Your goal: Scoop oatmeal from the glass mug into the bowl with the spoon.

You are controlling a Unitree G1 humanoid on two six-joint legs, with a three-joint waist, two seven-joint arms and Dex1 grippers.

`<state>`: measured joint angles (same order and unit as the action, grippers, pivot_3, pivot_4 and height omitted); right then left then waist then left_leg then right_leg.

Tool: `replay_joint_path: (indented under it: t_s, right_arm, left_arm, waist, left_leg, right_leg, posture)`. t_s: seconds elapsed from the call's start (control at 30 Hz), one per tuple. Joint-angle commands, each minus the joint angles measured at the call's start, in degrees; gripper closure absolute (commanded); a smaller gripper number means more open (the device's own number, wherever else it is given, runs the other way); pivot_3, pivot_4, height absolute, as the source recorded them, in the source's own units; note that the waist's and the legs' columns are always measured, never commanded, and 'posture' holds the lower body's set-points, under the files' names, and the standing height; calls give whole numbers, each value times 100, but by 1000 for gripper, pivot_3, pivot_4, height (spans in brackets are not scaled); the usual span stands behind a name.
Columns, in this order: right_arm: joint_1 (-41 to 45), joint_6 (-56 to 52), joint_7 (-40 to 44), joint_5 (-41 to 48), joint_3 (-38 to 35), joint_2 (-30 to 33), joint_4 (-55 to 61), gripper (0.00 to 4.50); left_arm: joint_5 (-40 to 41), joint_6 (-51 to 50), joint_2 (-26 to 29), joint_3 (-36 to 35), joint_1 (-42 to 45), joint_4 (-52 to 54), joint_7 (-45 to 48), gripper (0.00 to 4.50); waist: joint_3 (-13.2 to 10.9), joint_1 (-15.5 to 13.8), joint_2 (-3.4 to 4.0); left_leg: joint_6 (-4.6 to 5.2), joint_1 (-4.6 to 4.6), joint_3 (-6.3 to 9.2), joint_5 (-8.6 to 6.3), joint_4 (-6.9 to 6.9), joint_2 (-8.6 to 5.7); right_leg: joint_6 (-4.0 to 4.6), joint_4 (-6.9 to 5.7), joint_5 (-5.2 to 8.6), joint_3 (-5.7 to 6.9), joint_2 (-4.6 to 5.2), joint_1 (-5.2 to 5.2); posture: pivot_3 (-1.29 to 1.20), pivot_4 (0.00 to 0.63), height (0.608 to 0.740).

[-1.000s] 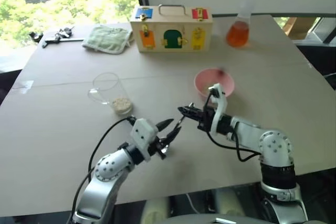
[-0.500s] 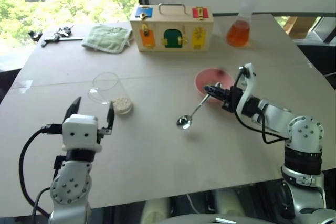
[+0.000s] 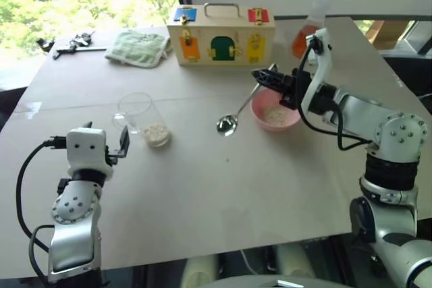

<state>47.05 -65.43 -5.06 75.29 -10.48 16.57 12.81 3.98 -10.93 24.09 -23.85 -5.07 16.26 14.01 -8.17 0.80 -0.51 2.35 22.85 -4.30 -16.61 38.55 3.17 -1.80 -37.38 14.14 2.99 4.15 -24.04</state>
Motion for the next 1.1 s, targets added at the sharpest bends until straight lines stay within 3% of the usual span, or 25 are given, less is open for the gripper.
replay_joint_path:
  t_s: [0.03, 0.27, 0.47, 0.57, 0.77, 0.8, 1.1]
  right_arm:
    - [469, 251, -103, 82, -67, -34, 182, 4500]
    - [998, 541, 122, -359, 170, -161, -12, 4500]
    - [1430, 1106, 743, -1373, 733, -520, -481, 4500]
    - [1685, 1488, 1104, -1994, 1011, -674, -825, 4500]
    - [1954, 1875, 1564, -2659, 1156, -975, -1270, 4500]
    - [1981, 1917, 1645, -2779, 1202, -1001, -1296, 4500]
    - [2088, 2118, 2106, -3439, 1364, -1261, -1321, 4500]
  left_arm:
    - [32, 213, 149, -8, 206, -191, 49, 746]
    - [64, 251, 125, 82, 867, -789, -77, 746]
    - [32, 402, 147, 219, 1357, -1514, -153, 746]
    - [-4, 508, 183, 290, 1532, -1873, -122, 1544]
    - [60, 621, 211, 466, 1789, -2286, -30, 4262]
    - [80, 618, 203, 503, 1795, -2277, -12, 4444]
    - [232, 325, -9, 814, 1814, -1828, -21, 4444]
  waist:
    - [-1, -5, 0]
    - [-1, -4, -1]
    - [-2, 6, -2]
    - [-3, 6, -2]
    - [-5, -4, -12]
    - [-5, 1, -12]
    - [-6, 7, -10]
  left_leg:
    - [0, 2, 0, 0, 0, 0]
    - [-2, 1, 3, 1, 3, -2]
    - [-14, 2, 3, 8, 2, -1]
    - [-30, 3, 3, 18, 2, -2]
    - [-43, 6, 5, 25, 2, -1]
    - [-44, 4, 4, 26, 2, -1]
    - [-47, -3, 1, 27, 1, 0]
  right_leg:
    - [0, 0, 0, 1, 1, -1]
    - [0, -13, -1, 4, 6, -1]
    - [0, -17, -1, 5, 0, -7]
    - [0, -21, -1, 6, 1, -9]
    - [0, -20, -1, 10, 6, -9]
    - [0, -24, -1, 9, 8, -9]
    - [0, -32, -1, 4, 10, -10]
  posture:
    - [0, 150, 740]
    - [0, 150, 740]
    - [0, 150, 740]
    - [0, 150, 740]
    - [0, 150, 740]
    - [0, 150, 740]
    - [0, 150, 740]
